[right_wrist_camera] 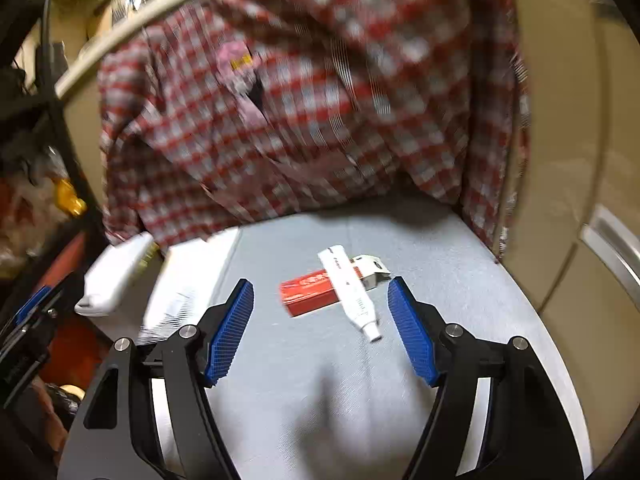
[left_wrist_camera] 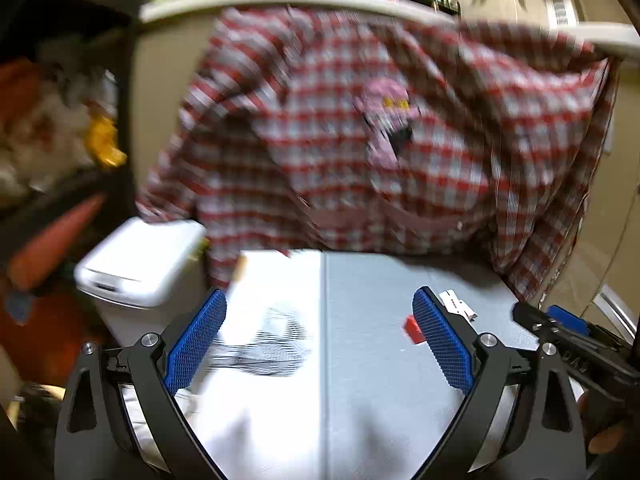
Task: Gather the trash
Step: 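Move both open tools back over the table, then close the right tool on the white ointment tube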
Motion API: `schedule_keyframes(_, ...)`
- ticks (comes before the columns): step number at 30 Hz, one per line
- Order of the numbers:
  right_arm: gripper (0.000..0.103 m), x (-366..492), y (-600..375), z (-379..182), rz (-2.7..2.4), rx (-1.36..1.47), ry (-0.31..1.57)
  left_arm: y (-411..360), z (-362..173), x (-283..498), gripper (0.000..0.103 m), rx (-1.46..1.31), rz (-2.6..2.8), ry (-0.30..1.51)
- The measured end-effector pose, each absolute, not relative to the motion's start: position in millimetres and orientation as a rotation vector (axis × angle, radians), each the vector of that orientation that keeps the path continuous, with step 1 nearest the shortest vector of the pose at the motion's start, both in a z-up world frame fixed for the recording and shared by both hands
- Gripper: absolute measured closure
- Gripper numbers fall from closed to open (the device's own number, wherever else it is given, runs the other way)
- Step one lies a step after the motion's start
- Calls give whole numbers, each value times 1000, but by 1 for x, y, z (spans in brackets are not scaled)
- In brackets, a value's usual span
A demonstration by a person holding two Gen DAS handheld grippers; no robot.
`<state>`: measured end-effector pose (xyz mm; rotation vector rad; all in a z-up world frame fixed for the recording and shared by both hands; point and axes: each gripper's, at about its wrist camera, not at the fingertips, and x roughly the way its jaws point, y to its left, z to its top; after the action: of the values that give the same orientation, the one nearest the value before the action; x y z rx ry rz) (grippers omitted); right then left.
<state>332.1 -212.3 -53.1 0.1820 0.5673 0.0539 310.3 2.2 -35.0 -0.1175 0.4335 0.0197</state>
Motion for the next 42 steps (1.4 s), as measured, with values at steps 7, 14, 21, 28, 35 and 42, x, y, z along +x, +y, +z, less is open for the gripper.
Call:
schedule_keyframes(7,34,391,-225,-90,43,160,632,-29,-77,375,12,-134,9,475)
schedule_keyframes(14,34,421,-221,-106,54,201,656,-43,-98,403,12,-114,17,475)
schedule_keyframes(21,35,444,-219,-128,7,201,744,-38,-103,416,12,-166,6,491)
schedule_keyframes(28,73,445,-221,-131,19,213,750,-45,-102,419,12,-147,-29,485)
schedule_keyframes(35,103,439,-221,-123,-20,158,705,-55,-103,422,12,-121,-76,491)
schedule_keyframes(42,96,442,-244,-129,1,282,739,-71,-103,424,12,-79,-129,493)
